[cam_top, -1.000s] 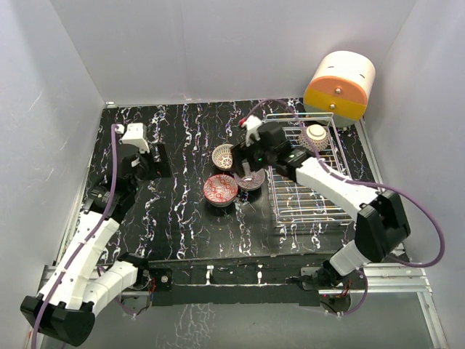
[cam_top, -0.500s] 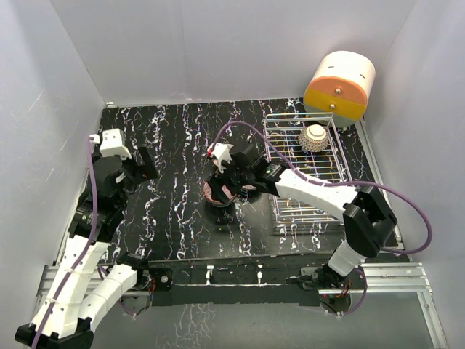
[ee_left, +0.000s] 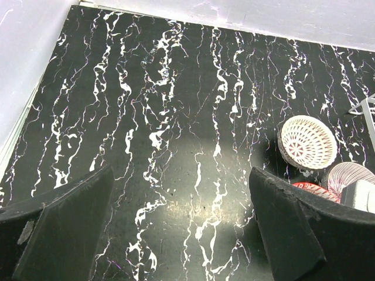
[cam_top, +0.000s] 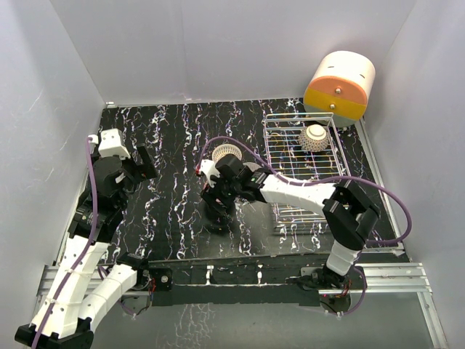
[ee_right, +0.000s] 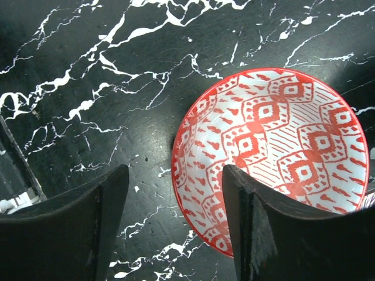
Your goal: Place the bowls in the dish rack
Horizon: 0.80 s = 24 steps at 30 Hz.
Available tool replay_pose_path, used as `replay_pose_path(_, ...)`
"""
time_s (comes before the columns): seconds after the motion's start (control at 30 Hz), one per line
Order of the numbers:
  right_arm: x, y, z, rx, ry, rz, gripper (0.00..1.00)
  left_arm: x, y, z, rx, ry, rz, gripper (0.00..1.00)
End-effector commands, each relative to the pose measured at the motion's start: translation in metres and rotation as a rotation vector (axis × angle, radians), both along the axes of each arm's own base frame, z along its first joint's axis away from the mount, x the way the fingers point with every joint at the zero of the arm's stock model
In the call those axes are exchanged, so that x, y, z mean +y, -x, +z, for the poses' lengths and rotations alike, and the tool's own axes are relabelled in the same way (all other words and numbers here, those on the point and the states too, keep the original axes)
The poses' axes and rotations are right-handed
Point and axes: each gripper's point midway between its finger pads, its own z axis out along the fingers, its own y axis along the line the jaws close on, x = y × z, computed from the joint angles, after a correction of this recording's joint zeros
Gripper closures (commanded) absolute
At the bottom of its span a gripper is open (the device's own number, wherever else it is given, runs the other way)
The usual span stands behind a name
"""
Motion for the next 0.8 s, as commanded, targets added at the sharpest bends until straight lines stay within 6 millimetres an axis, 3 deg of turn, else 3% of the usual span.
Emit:
replay_pose_path(0.0,0.011,-0.021,0.011,-0.074,-0.023,-0.033,0.38,0.003,0.002,0.006,-0.023,0.007,0.017,0.03)
replay_pose_path(0.2,0.011,-0.027,-0.007,-0.075,0.027,-0.051,0.45,0.002,0.001,0.005,-0.021,0.008,0.014,0.03)
replay_pose_path(0.4,0.014,-0.027,-0.007,-0.082,0.03,-0.053,0.58,0.003,0.002,0.006,-0.026,0.006,0.017,0.03)
replay_pose_path(0.77,0.018,-0.022,0.006,-0.068,0.0,-0.042,0.57,0.001,0.002,0.005,-0.023,0.01,0.009,0.03)
